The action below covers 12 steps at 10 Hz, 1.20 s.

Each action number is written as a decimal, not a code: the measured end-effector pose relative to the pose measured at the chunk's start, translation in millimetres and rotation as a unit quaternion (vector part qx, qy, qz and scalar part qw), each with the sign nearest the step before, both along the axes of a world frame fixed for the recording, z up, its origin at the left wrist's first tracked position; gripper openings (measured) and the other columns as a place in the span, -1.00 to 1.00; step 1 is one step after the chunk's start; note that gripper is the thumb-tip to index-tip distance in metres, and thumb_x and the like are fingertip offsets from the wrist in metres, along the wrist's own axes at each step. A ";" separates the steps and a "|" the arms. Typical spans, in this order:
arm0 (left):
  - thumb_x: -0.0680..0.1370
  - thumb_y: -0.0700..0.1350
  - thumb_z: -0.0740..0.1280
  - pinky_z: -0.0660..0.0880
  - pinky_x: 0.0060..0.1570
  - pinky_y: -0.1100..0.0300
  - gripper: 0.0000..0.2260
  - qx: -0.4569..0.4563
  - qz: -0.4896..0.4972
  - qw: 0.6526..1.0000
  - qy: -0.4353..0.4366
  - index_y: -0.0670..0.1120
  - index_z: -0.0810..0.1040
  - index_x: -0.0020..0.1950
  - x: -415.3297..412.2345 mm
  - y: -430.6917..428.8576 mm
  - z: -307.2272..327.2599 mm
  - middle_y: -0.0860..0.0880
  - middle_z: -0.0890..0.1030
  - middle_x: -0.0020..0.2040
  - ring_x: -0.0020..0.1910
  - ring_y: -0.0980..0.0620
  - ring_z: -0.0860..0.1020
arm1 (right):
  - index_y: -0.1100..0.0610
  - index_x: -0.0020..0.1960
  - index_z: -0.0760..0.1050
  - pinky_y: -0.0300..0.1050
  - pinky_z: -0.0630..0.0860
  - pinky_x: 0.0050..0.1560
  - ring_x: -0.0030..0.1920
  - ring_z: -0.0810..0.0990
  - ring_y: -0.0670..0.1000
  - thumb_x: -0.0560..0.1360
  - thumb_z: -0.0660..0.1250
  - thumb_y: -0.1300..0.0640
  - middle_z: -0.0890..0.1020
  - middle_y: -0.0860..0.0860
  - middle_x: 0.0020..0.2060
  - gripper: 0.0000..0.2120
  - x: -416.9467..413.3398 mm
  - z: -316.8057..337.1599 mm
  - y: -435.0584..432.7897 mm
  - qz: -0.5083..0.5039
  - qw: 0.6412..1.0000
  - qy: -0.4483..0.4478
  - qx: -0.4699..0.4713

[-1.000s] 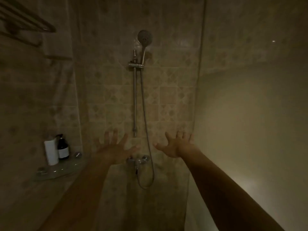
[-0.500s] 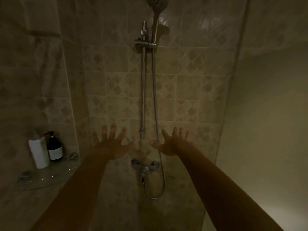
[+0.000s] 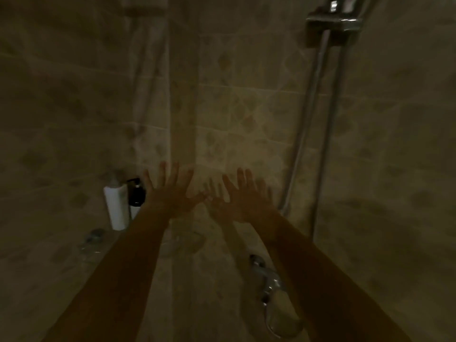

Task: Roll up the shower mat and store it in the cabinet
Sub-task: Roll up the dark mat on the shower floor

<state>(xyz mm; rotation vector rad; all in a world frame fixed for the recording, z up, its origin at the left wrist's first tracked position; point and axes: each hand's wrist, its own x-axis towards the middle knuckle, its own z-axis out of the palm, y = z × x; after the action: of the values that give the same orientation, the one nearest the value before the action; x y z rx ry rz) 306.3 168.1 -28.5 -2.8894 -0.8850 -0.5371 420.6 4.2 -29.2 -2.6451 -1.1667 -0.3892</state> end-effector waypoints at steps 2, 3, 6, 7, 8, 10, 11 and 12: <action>0.19 0.62 -0.33 -0.35 0.37 -0.38 -0.04 0.016 0.104 0.994 -0.033 0.24 -0.19 0.54 -62.7 82.8 -4.1 -0.01 -0.34 0.56 0.51 -0.11 -0.39 | -0.10 0.58 -0.08 0.37 -0.22 0.42 0.55 -0.20 0.21 0.49 0.05 -0.41 -0.15 0.09 0.59 -0.22 -12.1 -7.1 112.5 0.160 0.986 0.003 0.039; 0.25 0.62 -0.28 -0.37 0.37 -0.34 -0.10 0.022 0.185 0.982 -0.043 0.27 -0.16 0.53 -107.5 114.0 -8.1 0.01 -0.31 0.57 0.52 -0.09 -0.36 | -0.15 0.57 -0.19 0.32 -0.44 0.37 0.51 -0.42 0.10 0.38 -0.10 -0.58 -0.32 0.06 0.56 -0.09 -40.6 -5.0 173.6 0.210 0.976 0.048 0.024; 0.15 0.62 -0.39 -0.33 0.36 -0.39 -0.05 0.010 0.397 0.918 0.012 0.29 -0.28 0.50 -244.6 137.4 -8.5 0.01 -0.39 0.54 0.49 -0.11 -0.42 | -0.12 0.58 -0.08 0.33 -0.34 0.44 0.54 -0.33 0.03 0.40 -0.16 -0.56 -0.15 0.05 0.59 -0.13 -165.5 -3.7 284.0 0.474 0.879 -0.010 0.048; 0.22 0.61 -0.30 -0.30 0.37 -0.40 -0.09 -0.036 0.481 0.876 0.004 0.26 -0.27 0.51 -291.3 120.5 -27.6 0.00 -0.39 0.54 0.49 -0.13 -0.41 | -0.10 0.57 0.00 0.31 -0.30 0.46 0.55 -0.29 0.01 0.41 -0.13 -0.54 -0.13 0.07 0.59 -0.14 -215.7 -15.9 305.6 0.555 0.829 -0.002 0.075; 0.20 0.62 -0.33 -0.30 0.37 -0.40 -0.07 -0.042 0.554 0.831 -0.014 0.26 -0.25 0.52 -334.0 96.0 -48.4 -0.01 -0.36 0.55 0.50 -0.15 -0.38 | -0.11 0.57 -0.01 0.26 -0.34 0.46 0.54 -0.32 -0.03 0.41 -0.08 -0.54 -0.16 0.04 0.59 -0.15 -268.5 -28.4 317.2 0.620 0.781 0.020 0.068; 0.22 0.65 -0.32 -0.45 0.29 -0.36 -0.10 -0.075 0.694 0.714 -0.043 0.31 -0.28 0.49 -420.6 17.6 -77.1 0.02 -0.41 0.52 0.48 -0.14 -0.41 | -0.15 0.56 -0.06 0.29 -0.41 0.41 0.54 -0.32 0.04 0.36 -0.12 -0.59 -0.18 0.05 0.59 -0.11 -385.9 -55.4 297.7 0.730 0.682 0.027 0.006; 0.20 0.64 -0.34 -0.47 0.28 -0.35 -0.11 -0.094 0.760 0.642 -0.034 0.31 -0.30 0.48 -458.2 -39.6 -87.5 0.01 -0.43 0.50 0.47 -0.15 -0.44 | -0.17 0.55 -0.08 0.31 -0.42 0.40 0.54 -0.33 0.09 0.31 -0.17 -0.63 -0.21 0.06 0.58 -0.06 -444.7 -73.0 267.3 0.784 0.619 0.028 -0.039; 0.22 0.64 -0.34 -0.46 0.28 -0.36 -0.11 -0.128 0.804 0.580 -0.038 0.29 -0.33 0.48 -492.3 -113.6 -115.8 0.00 -0.45 0.50 0.46 -0.15 -0.46 | -0.22 0.55 -0.10 0.29 -0.47 0.38 0.53 -0.35 0.09 0.28 -0.20 -0.66 -0.24 0.07 0.58 -0.05 -502.5 -104.5 217.7 0.825 0.559 0.015 -0.075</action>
<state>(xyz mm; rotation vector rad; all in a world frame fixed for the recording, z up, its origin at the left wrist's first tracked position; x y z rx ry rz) -186.0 54.6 -144.3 -0.9619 -2.9194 -0.2195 -81.9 221.9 -133.7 -0.5477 -2.8634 0.1813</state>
